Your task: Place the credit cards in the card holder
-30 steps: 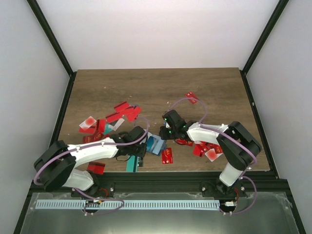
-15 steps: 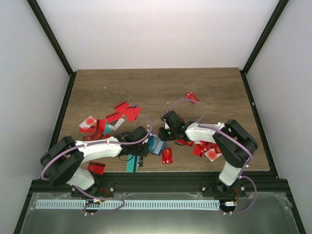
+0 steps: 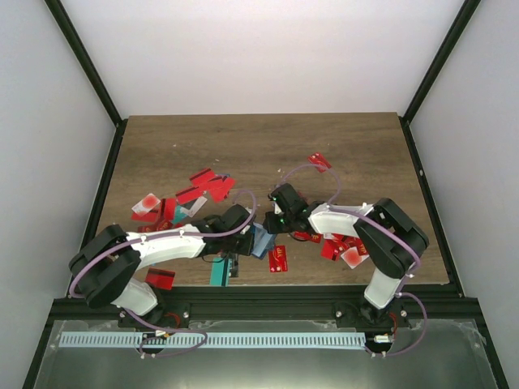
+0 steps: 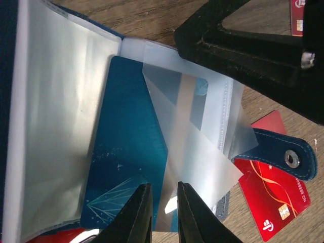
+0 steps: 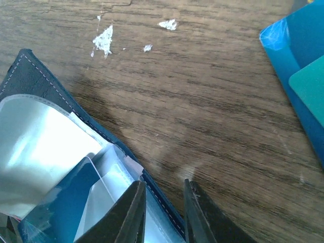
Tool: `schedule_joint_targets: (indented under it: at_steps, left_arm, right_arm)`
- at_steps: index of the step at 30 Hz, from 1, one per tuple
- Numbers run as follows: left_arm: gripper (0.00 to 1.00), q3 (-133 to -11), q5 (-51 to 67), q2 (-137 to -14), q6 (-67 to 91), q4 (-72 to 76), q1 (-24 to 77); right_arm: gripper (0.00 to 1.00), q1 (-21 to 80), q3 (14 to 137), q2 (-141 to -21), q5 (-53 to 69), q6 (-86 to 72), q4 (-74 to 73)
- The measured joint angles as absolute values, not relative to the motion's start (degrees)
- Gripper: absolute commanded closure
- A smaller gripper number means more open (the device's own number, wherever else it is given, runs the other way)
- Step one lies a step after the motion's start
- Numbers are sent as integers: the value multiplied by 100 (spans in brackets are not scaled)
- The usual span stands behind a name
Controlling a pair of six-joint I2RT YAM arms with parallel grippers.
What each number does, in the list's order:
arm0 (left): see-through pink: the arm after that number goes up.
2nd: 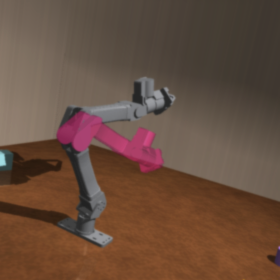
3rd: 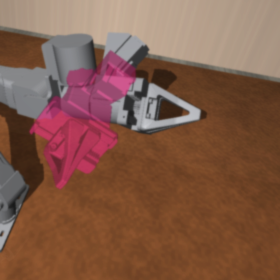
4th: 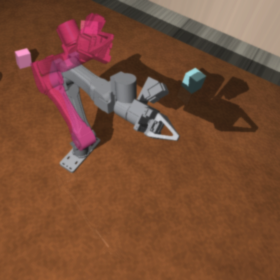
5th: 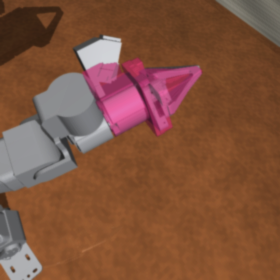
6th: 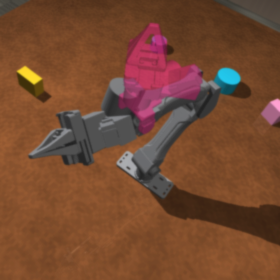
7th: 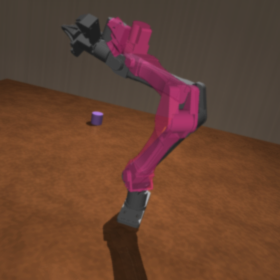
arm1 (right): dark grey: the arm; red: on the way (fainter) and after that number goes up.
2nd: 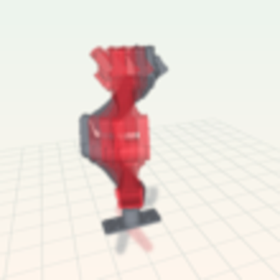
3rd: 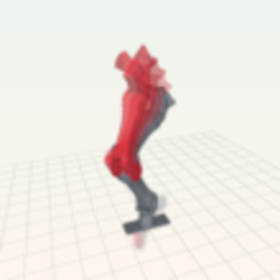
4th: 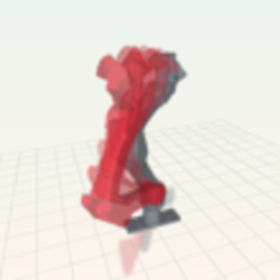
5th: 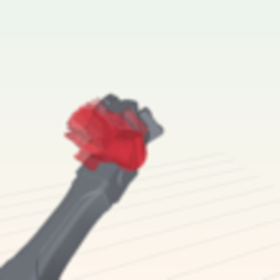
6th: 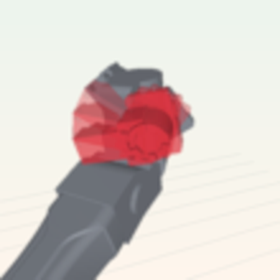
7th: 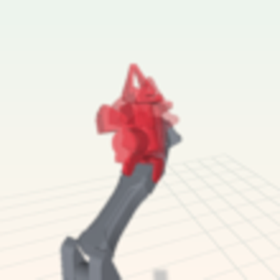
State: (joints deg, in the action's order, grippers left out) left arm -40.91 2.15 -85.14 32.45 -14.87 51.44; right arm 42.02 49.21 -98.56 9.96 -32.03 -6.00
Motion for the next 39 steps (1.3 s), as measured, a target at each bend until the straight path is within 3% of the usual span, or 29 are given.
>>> schedule_joint_targets:
  at_steps: [10,14,25,39]
  left_arm:
    - [73,-4095,327,-8311,3363,-1592,5151]
    - [73,-4095,292,-7957,3483,-1868,5164]
    - [83,-3778,36,-7929,3754,-2281,5170]
    - [82,-3933,-145,-8484,3745,-2130,5170]
  right_arm:
    - [59,4167,4921,-9153,913,-3192,-716]
    - [59,4165,4880,-8829,910,-3251,-716]
    - [69,4143,4838,-9338,738,-3107,-740]
    - [76,4158,5280,-10049,598,-2456,-854]
